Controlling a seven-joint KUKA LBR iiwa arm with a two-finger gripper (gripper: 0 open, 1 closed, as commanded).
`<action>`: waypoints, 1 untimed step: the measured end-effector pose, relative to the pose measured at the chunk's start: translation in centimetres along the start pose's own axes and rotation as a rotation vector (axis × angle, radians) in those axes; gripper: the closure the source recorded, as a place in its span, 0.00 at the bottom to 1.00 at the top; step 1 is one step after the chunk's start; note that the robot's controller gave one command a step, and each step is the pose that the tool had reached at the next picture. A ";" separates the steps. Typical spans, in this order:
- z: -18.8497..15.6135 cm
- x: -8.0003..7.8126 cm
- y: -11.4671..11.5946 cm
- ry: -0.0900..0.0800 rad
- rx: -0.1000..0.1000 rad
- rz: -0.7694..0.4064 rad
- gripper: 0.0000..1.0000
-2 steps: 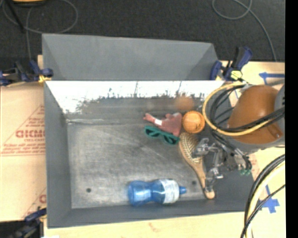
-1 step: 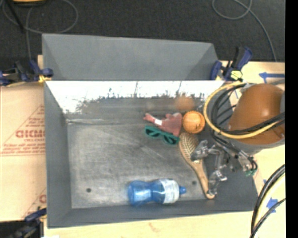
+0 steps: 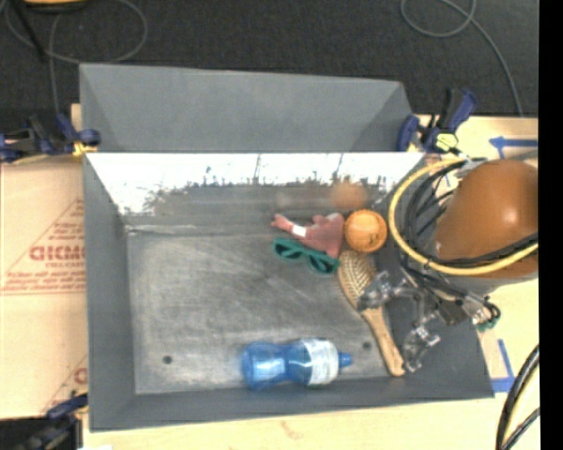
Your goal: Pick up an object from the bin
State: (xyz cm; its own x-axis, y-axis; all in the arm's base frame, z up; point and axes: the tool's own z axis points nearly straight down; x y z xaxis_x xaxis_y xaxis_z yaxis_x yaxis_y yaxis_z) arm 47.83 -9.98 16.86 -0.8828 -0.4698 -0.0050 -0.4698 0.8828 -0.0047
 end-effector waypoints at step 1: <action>4.0 0.2 -0.7 0.000 -0.002 -0.055 0.00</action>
Offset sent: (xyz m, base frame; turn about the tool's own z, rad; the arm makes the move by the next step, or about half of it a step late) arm 0.0009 -0.0034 -0.0986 -0.4345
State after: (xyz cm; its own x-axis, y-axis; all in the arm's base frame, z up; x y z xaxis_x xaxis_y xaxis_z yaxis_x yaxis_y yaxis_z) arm 48.01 -10.68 12.82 -0.8556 -0.5176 -0.0047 -0.5176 0.8556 -0.0034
